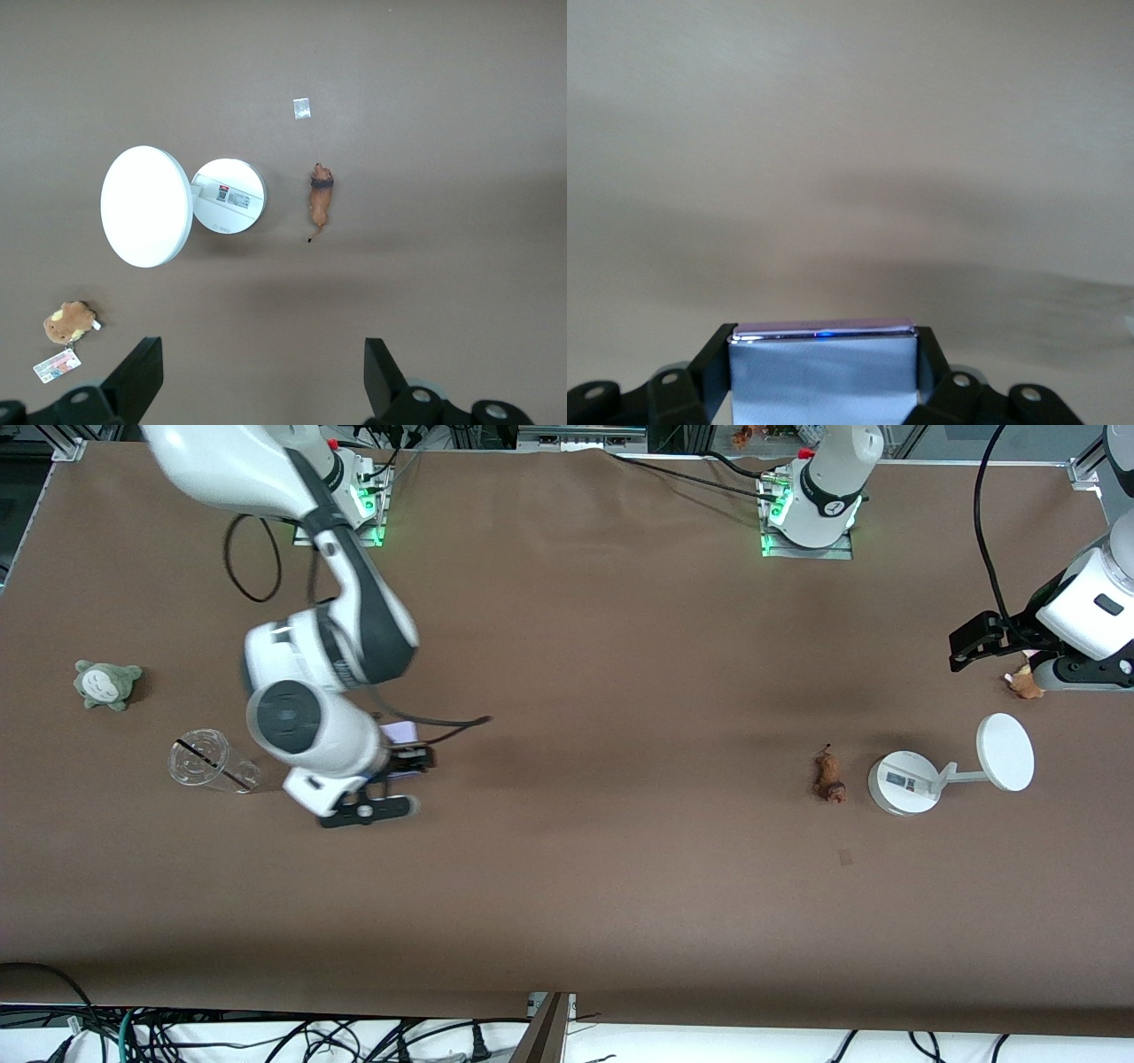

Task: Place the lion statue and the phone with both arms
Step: 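Lower the phone beside the clear cup and open the right gripper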

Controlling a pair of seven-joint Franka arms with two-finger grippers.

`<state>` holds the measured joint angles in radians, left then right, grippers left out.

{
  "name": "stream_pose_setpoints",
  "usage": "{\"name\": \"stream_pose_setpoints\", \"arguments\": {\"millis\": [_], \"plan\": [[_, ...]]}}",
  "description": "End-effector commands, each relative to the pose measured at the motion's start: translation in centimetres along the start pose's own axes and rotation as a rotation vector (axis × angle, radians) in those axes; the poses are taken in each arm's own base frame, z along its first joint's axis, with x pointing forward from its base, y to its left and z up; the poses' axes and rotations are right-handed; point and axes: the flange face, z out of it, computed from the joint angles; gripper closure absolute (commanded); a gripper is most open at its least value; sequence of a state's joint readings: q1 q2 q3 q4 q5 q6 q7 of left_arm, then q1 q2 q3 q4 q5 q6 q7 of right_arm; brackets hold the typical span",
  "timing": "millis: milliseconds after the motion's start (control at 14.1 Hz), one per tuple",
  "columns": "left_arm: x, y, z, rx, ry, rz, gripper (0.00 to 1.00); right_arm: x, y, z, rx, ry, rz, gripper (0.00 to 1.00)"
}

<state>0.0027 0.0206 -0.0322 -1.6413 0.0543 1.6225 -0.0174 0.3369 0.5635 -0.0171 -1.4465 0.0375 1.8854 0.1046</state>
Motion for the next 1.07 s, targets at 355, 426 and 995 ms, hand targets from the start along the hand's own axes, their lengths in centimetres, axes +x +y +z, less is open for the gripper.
{"name": "stream_pose_setpoints", "arguments": {"millis": [355, 426, 995], "plan": [[-0.2, 1.2, -0.2, -0.026, -0.031, 0.019, 0.00, -2.5, 12.1, 5.3, 0.036, -0.003, -0.060, 0.45], [-0.3, 1.1, -0.2, -0.024, -0.037, 0.019, 0.00, -2.8, 13.0, 6.4, 0.034, 0.013, -0.067, 0.45], [-0.4, 1.4, -0.2, -0.022, -0.043, 0.025, 0.00, -2.8, 17.2, 13.6, 0.025, 0.061, -0.015, 0.45]]}}
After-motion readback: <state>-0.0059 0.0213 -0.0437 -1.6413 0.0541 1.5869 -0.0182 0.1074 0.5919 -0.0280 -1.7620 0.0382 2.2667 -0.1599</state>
